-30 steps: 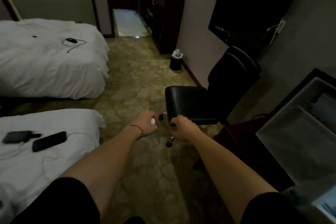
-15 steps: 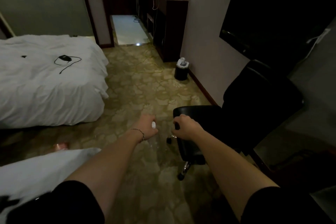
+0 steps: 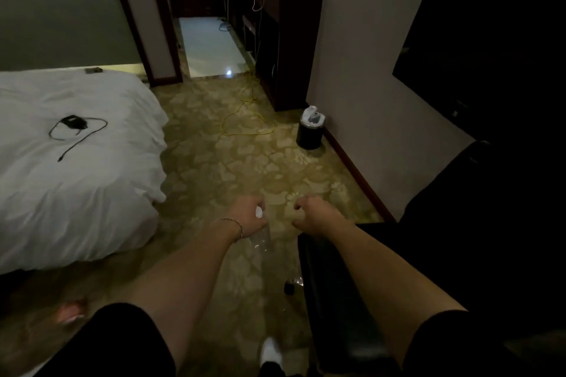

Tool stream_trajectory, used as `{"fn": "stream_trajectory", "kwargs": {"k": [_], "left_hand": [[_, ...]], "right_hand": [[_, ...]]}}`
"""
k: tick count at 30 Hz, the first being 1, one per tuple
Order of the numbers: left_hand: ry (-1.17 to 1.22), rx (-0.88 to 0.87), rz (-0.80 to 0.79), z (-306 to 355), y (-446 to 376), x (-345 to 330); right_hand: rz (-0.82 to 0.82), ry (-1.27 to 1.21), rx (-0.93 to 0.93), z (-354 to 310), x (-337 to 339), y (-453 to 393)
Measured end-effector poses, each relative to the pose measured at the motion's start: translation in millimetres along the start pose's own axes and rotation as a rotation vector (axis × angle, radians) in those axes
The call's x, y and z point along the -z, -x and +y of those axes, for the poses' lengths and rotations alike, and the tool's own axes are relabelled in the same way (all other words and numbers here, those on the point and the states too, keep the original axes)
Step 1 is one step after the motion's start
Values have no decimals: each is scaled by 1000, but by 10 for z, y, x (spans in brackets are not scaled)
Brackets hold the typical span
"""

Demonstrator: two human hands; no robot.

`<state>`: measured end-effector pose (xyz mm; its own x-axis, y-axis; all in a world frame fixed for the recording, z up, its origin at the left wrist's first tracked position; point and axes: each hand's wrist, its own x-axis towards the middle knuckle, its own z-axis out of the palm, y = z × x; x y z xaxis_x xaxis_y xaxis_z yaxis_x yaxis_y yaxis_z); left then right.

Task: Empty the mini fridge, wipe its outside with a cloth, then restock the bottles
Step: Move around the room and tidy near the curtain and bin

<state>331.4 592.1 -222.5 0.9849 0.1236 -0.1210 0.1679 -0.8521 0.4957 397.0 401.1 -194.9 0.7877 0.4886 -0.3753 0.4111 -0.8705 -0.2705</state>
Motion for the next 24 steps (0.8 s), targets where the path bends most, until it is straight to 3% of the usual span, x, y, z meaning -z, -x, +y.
{"fn": "stream_trajectory", "kwargs": {"k": [11, 24], "left_hand": [[31, 18, -10, -324, -2684, 653], [-3, -85, -65, -712, -6360, 1228]], "right_hand": [[-14, -34, -11, 345, 1187, -2506], [67, -63, -109, 868, 2480, -5600]]}}
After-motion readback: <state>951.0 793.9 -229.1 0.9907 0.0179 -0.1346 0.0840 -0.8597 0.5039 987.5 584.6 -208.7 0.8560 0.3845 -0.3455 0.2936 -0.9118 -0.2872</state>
